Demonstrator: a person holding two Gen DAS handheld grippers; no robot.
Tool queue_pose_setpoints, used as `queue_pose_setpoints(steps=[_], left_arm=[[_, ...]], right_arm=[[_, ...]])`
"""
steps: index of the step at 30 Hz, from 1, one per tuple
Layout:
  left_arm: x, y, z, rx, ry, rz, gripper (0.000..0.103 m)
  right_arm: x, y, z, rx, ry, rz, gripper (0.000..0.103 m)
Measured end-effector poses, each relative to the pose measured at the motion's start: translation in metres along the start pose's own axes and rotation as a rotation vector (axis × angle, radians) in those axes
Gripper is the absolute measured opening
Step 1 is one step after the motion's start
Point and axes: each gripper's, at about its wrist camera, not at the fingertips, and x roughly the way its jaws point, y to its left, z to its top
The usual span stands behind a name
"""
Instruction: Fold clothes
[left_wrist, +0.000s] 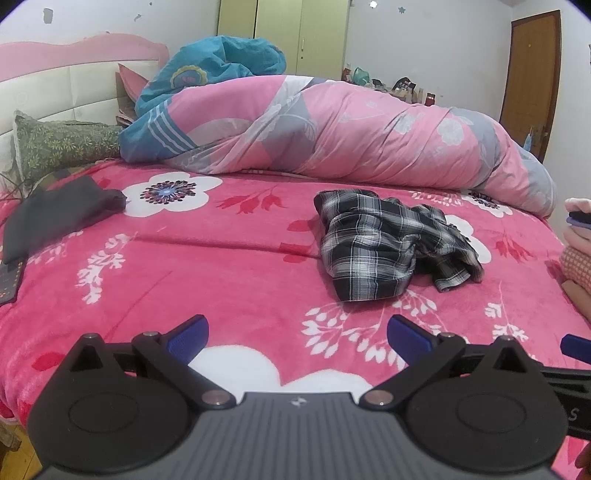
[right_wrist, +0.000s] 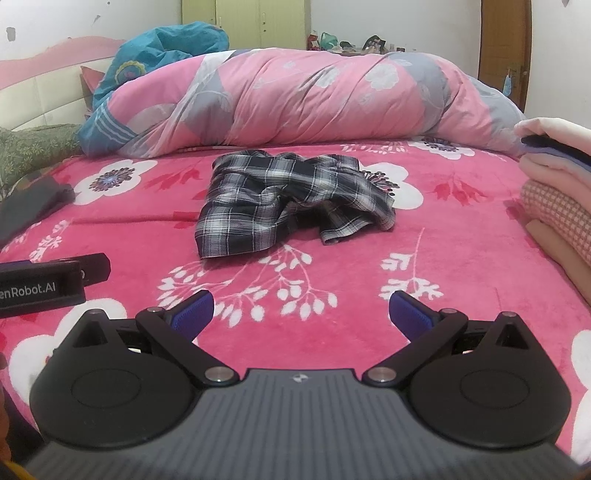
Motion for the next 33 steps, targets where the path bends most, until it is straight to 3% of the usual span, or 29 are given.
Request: queue_pose_setpoints(steps=[33], left_arm=[[0.014,0.005,-0.001,-0.011,-0.003,-0.014,0.103]], right_arm=[[0.012,-0.008,-0.006,0.023,0.008,0.008,0.102]])
